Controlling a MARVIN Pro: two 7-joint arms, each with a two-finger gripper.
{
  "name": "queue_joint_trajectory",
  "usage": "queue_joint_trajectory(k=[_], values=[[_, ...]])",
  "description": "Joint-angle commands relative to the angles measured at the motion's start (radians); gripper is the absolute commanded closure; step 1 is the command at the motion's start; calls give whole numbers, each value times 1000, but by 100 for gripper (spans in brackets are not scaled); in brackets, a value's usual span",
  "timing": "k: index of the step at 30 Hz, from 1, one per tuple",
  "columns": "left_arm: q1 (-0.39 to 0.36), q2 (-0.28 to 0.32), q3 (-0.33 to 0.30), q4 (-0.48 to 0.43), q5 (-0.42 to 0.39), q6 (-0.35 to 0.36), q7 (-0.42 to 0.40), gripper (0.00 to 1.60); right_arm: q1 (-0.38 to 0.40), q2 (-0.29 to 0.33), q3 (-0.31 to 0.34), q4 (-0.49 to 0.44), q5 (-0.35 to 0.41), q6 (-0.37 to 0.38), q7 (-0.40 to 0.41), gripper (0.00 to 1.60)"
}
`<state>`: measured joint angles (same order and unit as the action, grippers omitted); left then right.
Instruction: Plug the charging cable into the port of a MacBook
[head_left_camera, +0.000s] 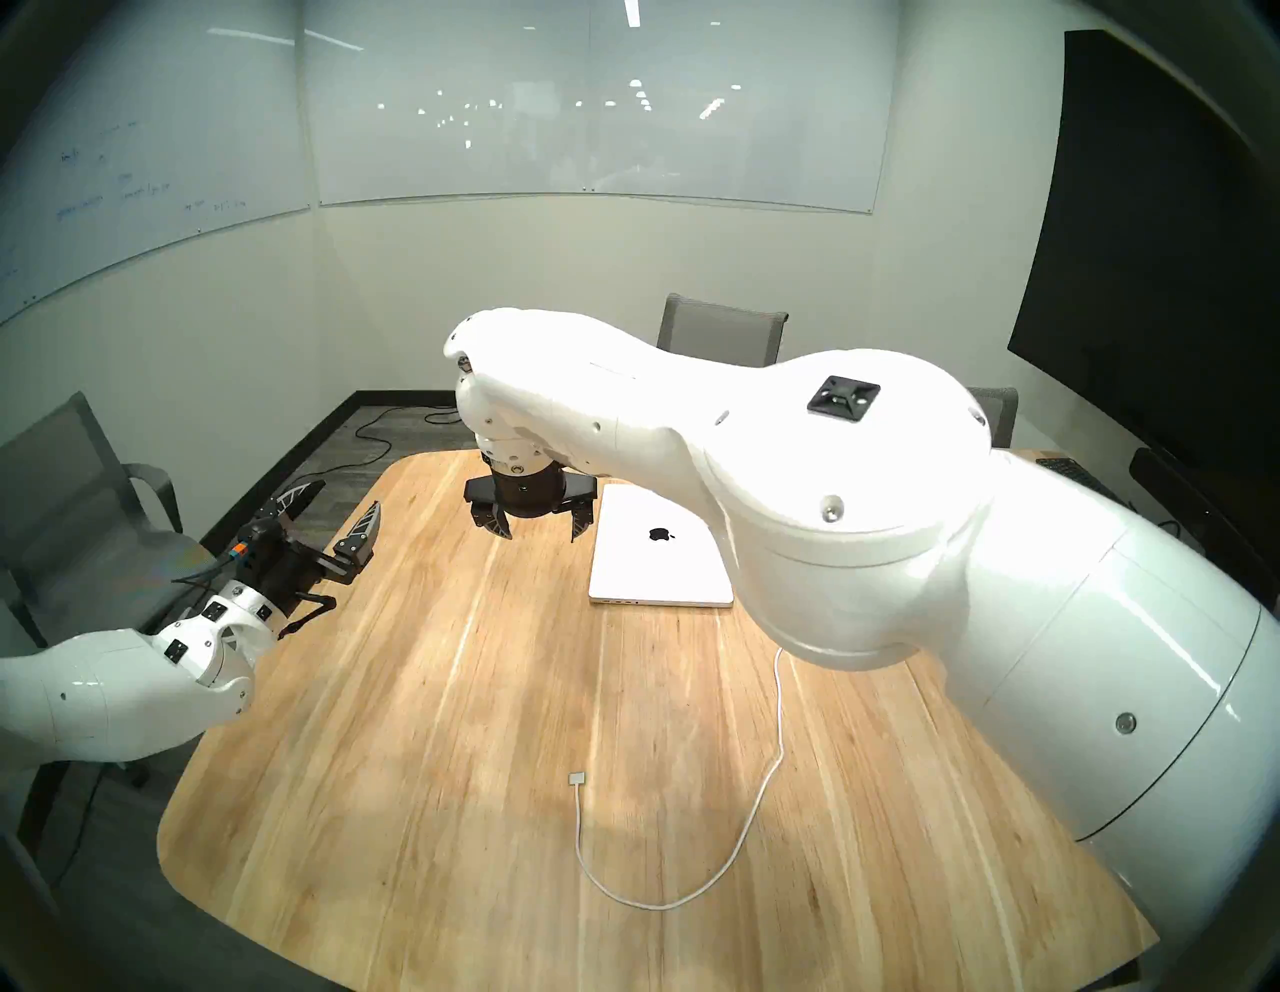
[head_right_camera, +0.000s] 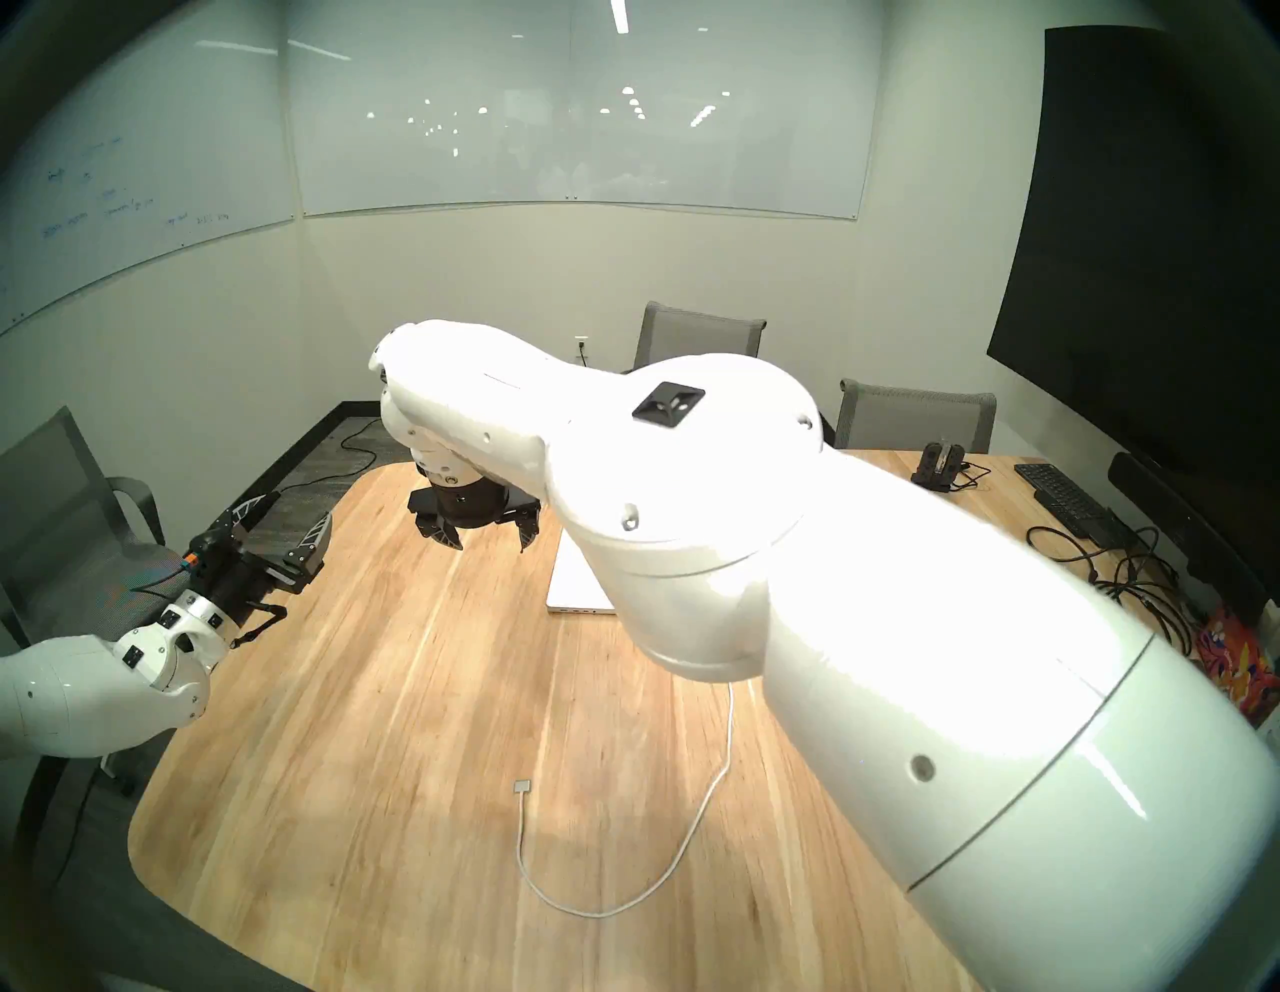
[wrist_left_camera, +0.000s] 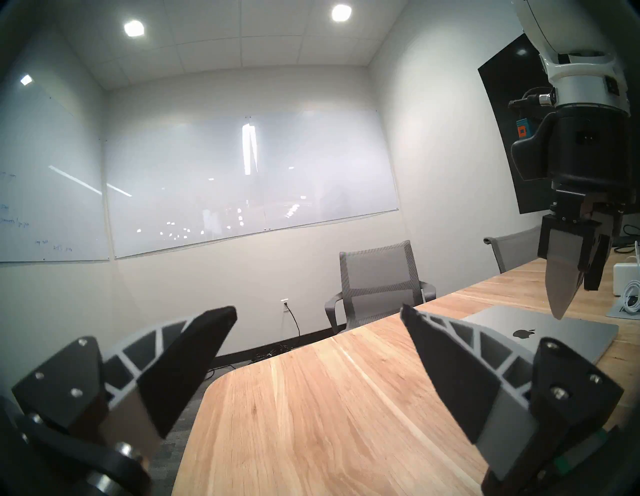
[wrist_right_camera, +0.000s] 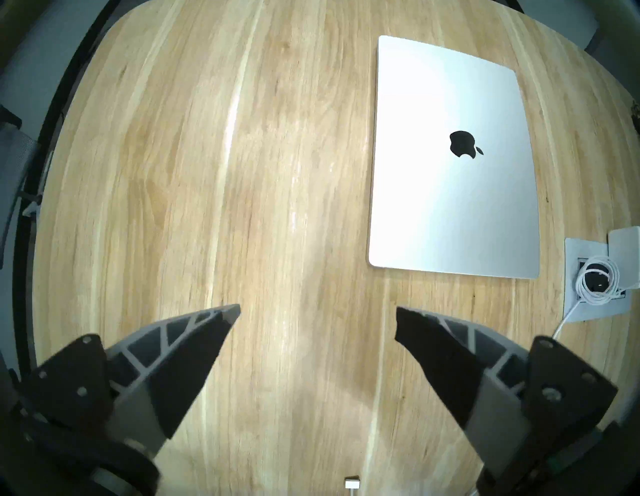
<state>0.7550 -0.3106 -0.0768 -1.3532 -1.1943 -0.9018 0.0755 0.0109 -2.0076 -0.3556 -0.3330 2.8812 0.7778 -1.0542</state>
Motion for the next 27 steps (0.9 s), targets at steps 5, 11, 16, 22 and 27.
queue_joint_trajectory(k=[5,11,16,22,27], values=[[-15,1,-13,-2,0,-7,1,0,7,0,-16,-94,-1,62,-79,0],[-15,1,-13,-2,0,-6,1,0,7,50,-36,-206,-1,71,-51,0],[-15,1,-13,-2,0,-6,1,0,12,107,-56,-269,-1,50,-40,0],[-15,1,-13,-2,0,-5,1,0,31,169,-73,-373,-1,27,-45,0],[-15,1,-12,-2,0,-5,1,0,46,220,-73,-480,-1,5,-72,0]])
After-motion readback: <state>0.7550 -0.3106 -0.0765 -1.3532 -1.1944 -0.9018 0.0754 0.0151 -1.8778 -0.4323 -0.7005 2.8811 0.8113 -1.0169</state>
